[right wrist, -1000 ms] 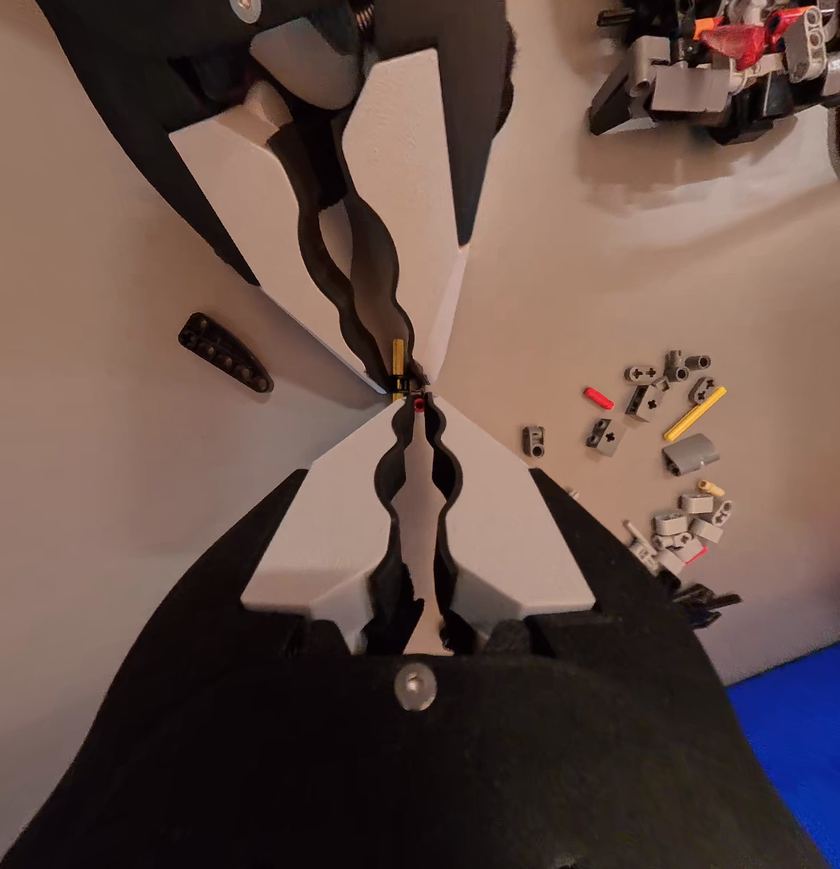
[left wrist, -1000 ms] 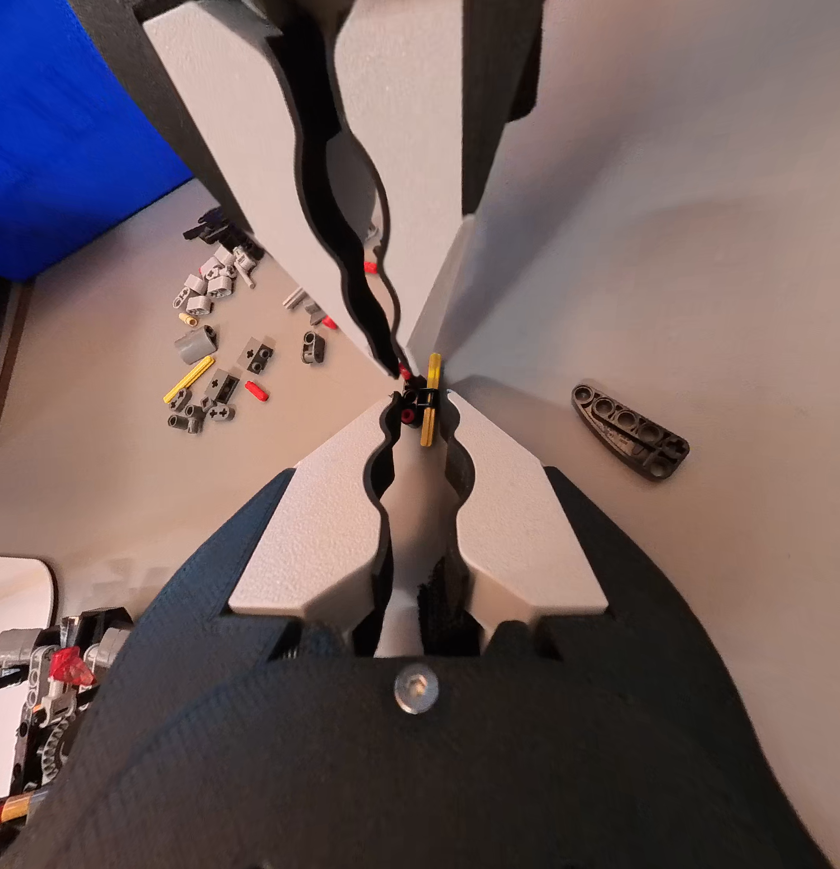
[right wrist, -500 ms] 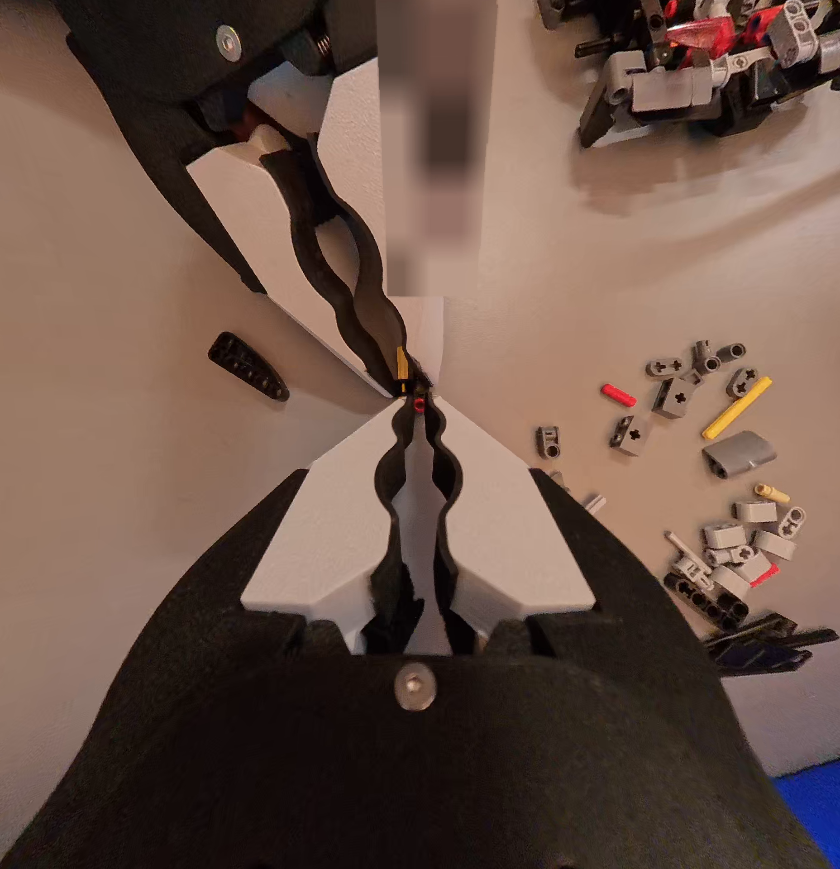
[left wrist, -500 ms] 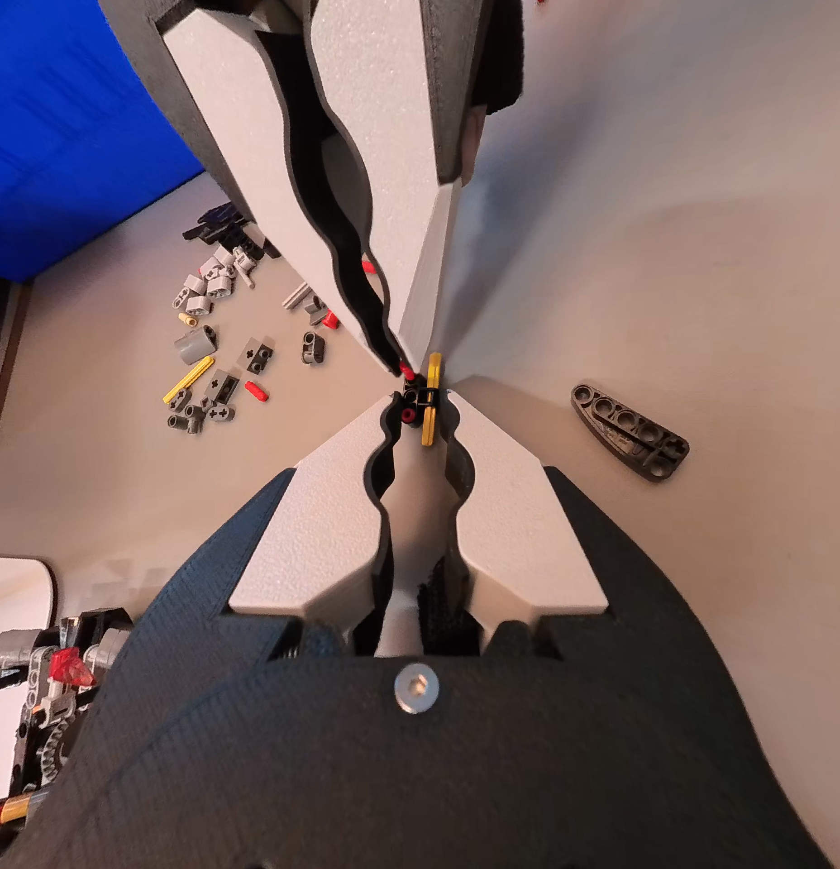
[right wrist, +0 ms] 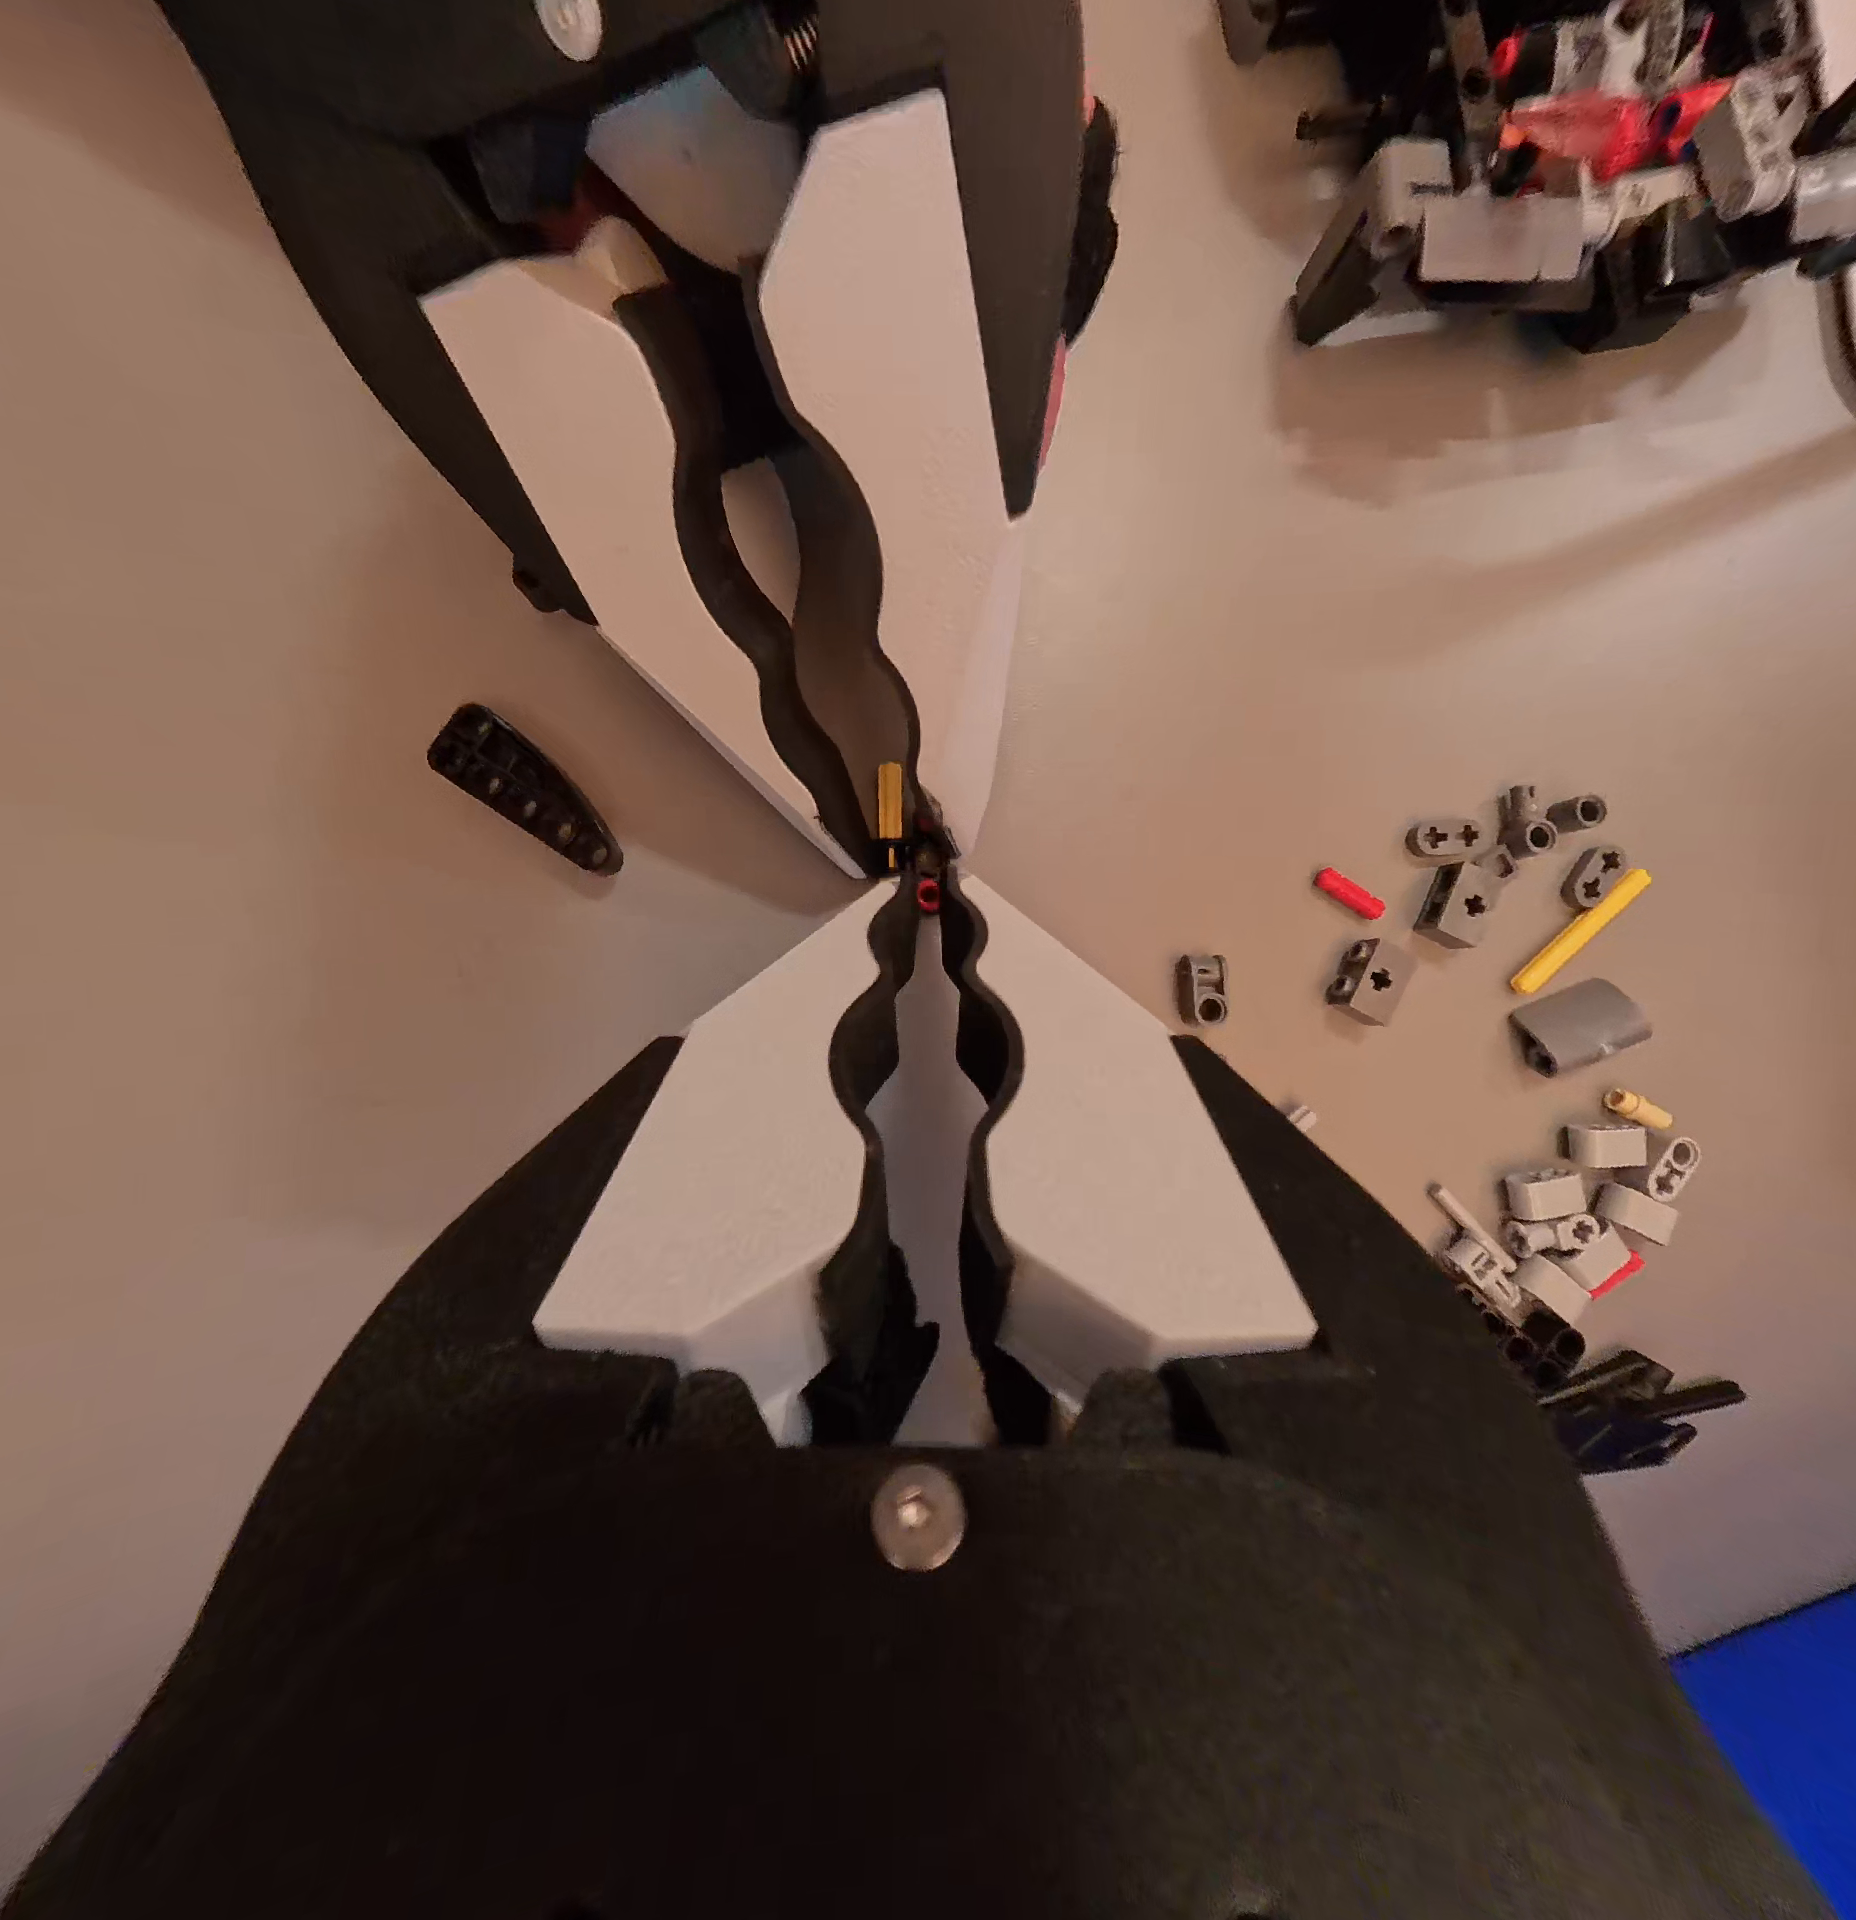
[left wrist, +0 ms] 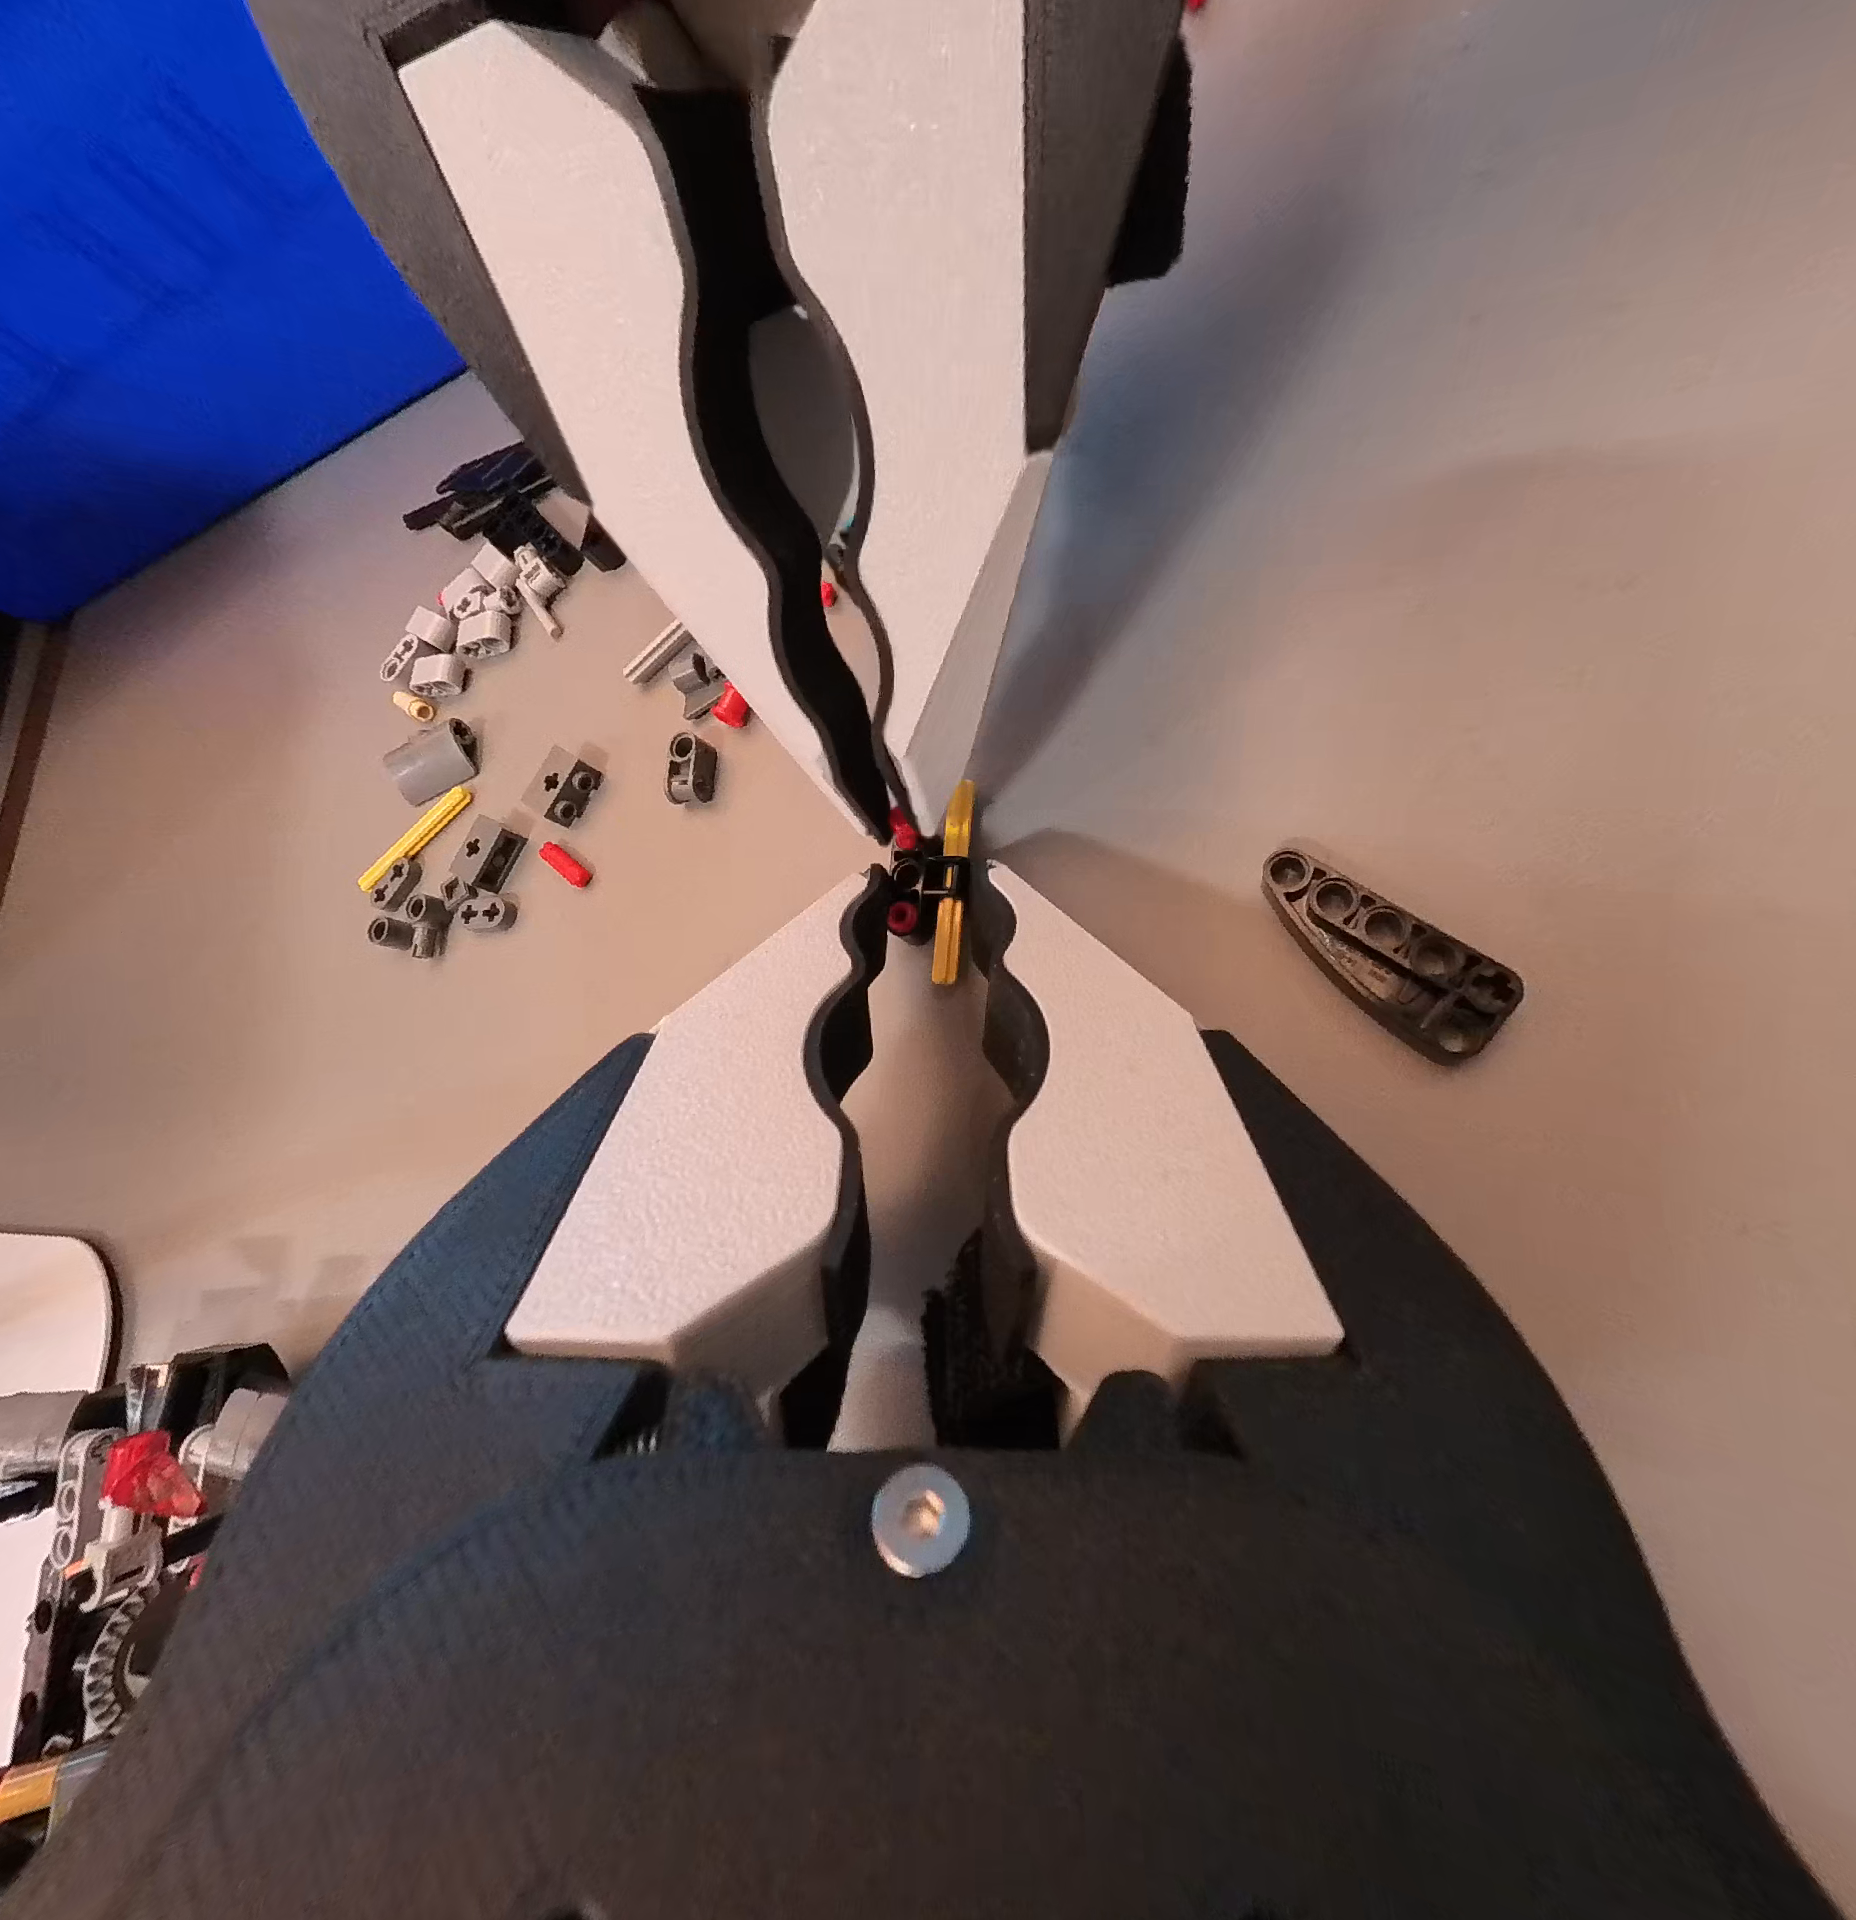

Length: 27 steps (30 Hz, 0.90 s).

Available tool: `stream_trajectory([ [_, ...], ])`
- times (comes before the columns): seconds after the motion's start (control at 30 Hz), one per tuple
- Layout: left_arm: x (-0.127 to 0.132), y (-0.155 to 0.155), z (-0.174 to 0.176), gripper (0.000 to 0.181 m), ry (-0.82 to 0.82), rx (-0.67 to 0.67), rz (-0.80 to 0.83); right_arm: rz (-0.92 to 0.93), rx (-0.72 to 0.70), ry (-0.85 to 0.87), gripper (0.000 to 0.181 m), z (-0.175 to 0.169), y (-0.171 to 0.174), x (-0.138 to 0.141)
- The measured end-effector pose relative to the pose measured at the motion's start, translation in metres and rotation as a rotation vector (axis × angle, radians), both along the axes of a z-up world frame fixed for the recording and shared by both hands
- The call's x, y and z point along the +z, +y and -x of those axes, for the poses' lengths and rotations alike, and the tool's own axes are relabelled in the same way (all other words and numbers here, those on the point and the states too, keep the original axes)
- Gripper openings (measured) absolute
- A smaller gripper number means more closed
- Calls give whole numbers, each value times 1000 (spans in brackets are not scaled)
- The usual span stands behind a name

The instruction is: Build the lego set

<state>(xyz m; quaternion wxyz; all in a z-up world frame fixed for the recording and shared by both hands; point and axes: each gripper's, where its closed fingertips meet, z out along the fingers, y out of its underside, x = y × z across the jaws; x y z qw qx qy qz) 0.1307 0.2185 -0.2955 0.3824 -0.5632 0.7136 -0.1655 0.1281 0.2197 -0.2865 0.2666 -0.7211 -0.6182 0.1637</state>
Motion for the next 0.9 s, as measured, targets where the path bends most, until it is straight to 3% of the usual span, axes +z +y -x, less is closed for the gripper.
stream_trajectory([
  [0.03, 0, 0, 0, 14, 0, 0, -1, -4, -3, 9, 2, 0, 0, 0],
  [0.9, 0, 0, 0, 14, -6, 0, 9, 63, -12, -80, 2, -1, -1, -2],
])
